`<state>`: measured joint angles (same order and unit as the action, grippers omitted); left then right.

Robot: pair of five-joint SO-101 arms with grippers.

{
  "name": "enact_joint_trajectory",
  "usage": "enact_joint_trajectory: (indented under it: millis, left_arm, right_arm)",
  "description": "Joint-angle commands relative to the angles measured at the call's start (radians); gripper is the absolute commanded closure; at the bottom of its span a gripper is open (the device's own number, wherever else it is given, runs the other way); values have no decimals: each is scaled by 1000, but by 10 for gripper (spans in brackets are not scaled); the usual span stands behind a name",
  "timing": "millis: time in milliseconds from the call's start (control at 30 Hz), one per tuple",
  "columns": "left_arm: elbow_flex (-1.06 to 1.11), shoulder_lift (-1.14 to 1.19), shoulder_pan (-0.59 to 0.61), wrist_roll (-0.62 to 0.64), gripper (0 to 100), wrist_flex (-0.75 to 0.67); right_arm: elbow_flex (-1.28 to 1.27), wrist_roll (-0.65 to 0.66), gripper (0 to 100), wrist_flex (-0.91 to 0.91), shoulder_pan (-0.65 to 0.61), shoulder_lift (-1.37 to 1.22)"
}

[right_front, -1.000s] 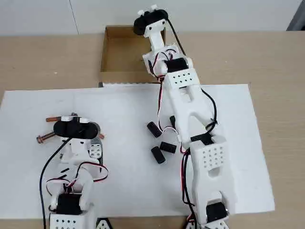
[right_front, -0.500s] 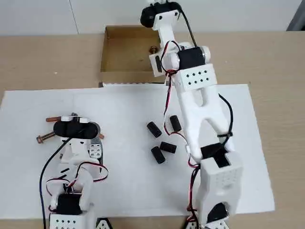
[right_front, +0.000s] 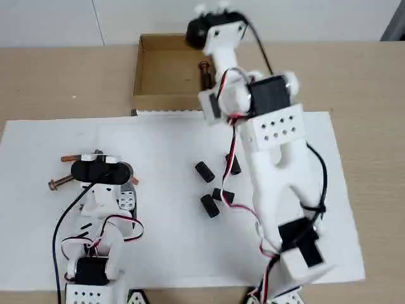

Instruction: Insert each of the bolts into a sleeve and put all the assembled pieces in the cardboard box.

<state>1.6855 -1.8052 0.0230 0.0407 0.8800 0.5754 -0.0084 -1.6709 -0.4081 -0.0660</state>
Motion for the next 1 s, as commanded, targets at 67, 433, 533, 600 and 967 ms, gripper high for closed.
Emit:
enact_joint_trajectory:
  millis: [67, 433, 533, 600, 967]
  left_arm:
    - [-5, -11, 2, 0, 994, 2]
    - [-5, -11, 2, 0, 994, 2]
    - [-5, -11, 2, 0, 994, 2]
    - [-5, -11, 2, 0, 994, 3]
    - [-5, -11, 2, 0, 994, 3]
  right_arm:
    - [-299, -72, 894, 21, -12, 219]
    - [-657, -118, 813, 220, 22, 205]
    - [-724, -68, 798, 298, 36, 170]
    - [-755, -41, 812, 357, 48, 147]
    - [-773, 23, 825, 501, 71, -27]
